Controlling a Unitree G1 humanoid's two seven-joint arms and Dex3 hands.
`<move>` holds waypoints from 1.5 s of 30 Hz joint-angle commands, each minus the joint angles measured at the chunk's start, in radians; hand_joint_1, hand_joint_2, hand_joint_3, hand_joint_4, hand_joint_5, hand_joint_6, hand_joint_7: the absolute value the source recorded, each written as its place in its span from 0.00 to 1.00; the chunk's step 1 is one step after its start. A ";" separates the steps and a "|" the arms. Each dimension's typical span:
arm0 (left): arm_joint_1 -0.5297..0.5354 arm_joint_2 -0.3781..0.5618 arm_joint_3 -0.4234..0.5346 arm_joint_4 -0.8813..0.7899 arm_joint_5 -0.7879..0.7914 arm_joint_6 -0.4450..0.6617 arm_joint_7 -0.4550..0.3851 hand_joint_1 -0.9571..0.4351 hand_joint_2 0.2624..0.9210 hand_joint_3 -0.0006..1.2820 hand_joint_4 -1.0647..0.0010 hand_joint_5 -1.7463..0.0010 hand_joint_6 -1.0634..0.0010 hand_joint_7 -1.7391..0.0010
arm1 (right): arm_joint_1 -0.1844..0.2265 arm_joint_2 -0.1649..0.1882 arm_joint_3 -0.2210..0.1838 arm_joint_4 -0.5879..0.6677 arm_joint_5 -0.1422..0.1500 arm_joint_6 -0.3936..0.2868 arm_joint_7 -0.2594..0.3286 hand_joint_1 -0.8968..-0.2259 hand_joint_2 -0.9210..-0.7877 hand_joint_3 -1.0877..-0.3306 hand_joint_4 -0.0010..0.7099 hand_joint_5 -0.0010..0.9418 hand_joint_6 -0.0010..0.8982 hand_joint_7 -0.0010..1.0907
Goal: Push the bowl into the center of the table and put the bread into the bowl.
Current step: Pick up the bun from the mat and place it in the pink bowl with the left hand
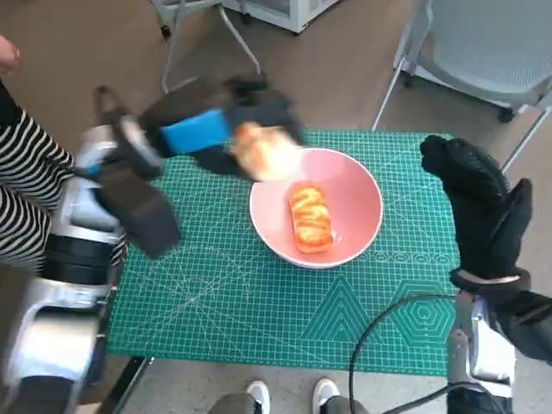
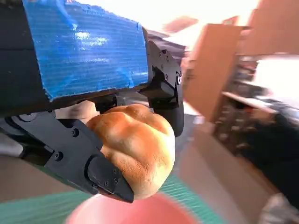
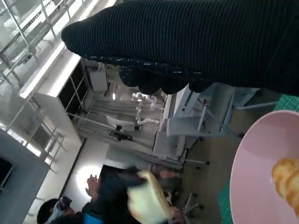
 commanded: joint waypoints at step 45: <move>-0.006 -0.217 -0.110 0.231 0.039 0.202 -0.188 0.47 0.87 0.01 0.95 1.00 0.77 0.96 | 0.054 0.007 -0.003 -0.062 -0.025 0.021 -0.058 0.31 0.00 0.46 0.26 0.00 0.10 0.49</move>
